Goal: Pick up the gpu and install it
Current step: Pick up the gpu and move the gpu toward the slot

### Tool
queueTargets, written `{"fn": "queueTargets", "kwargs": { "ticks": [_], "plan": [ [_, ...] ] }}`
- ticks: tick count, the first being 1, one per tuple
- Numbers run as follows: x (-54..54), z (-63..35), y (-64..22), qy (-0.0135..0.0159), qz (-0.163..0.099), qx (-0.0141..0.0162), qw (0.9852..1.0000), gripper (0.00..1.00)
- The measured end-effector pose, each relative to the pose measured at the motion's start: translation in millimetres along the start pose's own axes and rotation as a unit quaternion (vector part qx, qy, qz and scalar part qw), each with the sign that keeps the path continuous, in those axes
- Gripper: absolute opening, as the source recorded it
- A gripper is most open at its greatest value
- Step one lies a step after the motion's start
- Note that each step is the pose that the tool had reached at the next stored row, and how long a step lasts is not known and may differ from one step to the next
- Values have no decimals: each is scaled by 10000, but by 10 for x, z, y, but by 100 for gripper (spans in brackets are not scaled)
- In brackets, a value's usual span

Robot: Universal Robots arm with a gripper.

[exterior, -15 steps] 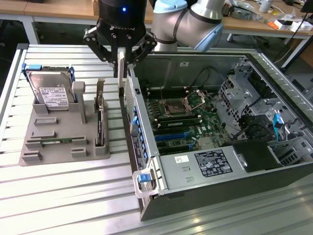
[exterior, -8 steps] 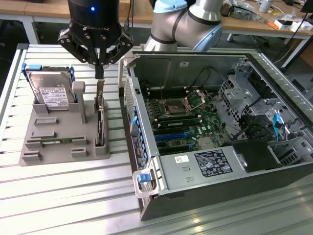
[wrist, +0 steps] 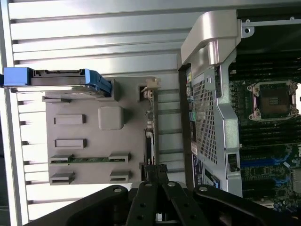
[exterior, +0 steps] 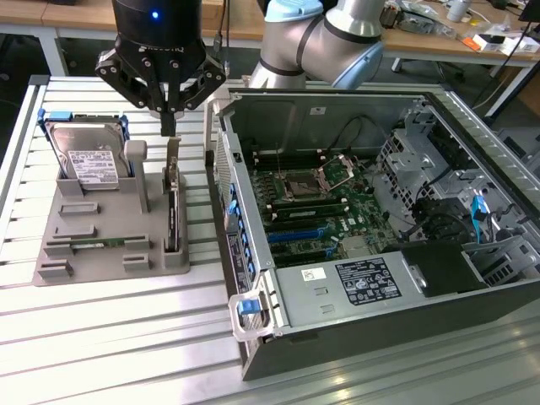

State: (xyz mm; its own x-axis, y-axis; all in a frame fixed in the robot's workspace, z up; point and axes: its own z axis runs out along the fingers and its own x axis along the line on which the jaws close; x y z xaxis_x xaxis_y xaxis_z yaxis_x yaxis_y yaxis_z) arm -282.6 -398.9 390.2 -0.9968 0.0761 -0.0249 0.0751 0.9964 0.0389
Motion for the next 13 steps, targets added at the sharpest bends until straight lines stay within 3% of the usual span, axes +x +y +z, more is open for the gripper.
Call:
{"fn": "queueTargets", "kwargs": {
  "ticks": [3, 4, 5, 7, 13],
  "plan": [
    [0, 0, 0, 0, 0, 0, 10000, 11],
    [0, 0, 0, 0, 0, 0, 10000, 17],
    [0, 0, 0, 0, 0, 0, 10000, 36],
    [0, 0, 0, 0, 0, 0, 10000, 48],
    [5, 42, -2, 0, 0, 0, 10000, 48]
  ]
}}
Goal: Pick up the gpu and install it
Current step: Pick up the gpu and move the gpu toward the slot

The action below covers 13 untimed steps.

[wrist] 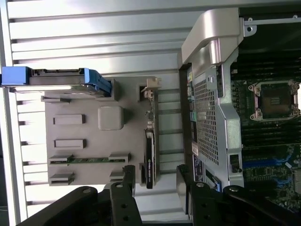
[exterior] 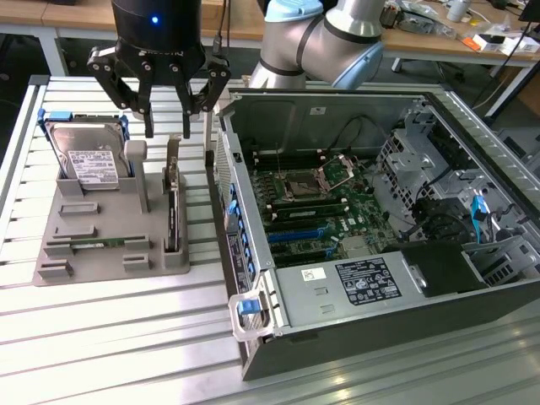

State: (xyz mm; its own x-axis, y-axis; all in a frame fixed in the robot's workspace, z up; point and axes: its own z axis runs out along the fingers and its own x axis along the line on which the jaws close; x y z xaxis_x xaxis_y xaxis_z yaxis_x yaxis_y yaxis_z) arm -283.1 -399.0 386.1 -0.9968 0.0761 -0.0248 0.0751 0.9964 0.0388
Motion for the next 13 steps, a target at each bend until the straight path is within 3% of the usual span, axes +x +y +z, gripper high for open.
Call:
{"fn": "queueTargets", "kwargs": {
  "ticks": [13],
  "plan": [
    [2, 52, -2, 0, 0, 0, 10000, 48]
  ]
}}
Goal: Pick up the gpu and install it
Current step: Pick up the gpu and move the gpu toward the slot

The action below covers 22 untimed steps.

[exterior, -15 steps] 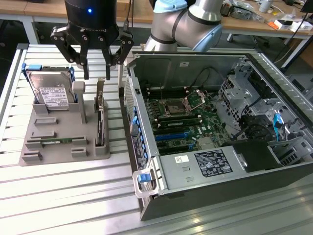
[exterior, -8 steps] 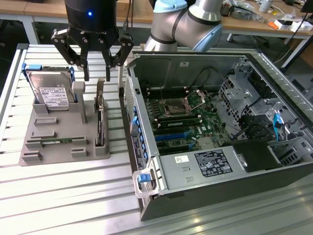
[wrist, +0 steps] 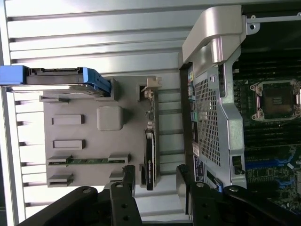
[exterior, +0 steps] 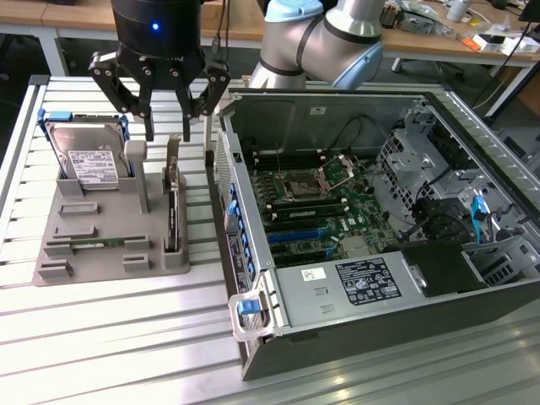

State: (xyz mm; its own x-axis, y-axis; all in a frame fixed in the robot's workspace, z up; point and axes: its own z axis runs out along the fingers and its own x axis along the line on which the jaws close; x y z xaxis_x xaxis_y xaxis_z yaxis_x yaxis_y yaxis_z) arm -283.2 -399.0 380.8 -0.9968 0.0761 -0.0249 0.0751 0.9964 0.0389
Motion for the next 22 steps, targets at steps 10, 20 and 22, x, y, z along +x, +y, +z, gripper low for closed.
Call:
{"fn": "queueTargets", "kwargs": {
  "ticks": [10, 20, 22],
  "plan": [
    [2, 70, -3, 0, 0, 0, 10000, 48],
    [2, 94, -4, 0, 0, 0, 10000, 48],
    [2, 98, -4, 0, 0, 0, 10000, 48]
  ]
}}
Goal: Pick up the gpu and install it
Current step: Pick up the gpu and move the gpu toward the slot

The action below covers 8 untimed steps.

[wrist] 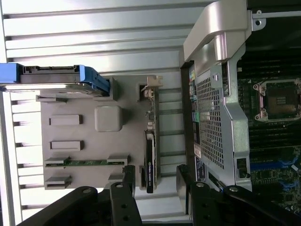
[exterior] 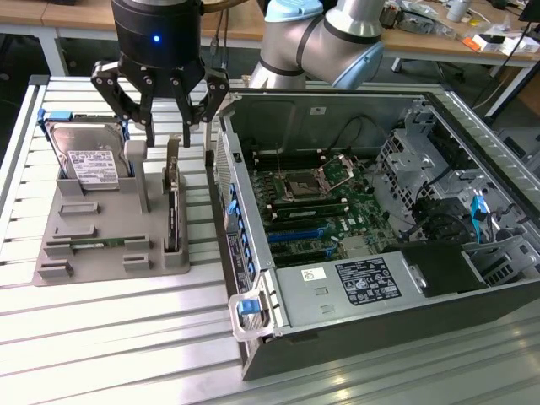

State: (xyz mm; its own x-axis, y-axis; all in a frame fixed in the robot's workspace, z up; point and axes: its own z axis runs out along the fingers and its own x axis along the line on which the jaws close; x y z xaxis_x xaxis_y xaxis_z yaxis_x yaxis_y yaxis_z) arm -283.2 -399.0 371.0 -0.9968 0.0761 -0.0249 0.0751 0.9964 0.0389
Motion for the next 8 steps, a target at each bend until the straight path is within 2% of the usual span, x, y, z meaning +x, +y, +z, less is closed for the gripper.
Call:
{"fn": "queueTargets", "kwargs": {
  "ticks": [8],
  "plan": [
    [1, 44, -2, 0, 0, 0, 10000, 48]
  ]
}}
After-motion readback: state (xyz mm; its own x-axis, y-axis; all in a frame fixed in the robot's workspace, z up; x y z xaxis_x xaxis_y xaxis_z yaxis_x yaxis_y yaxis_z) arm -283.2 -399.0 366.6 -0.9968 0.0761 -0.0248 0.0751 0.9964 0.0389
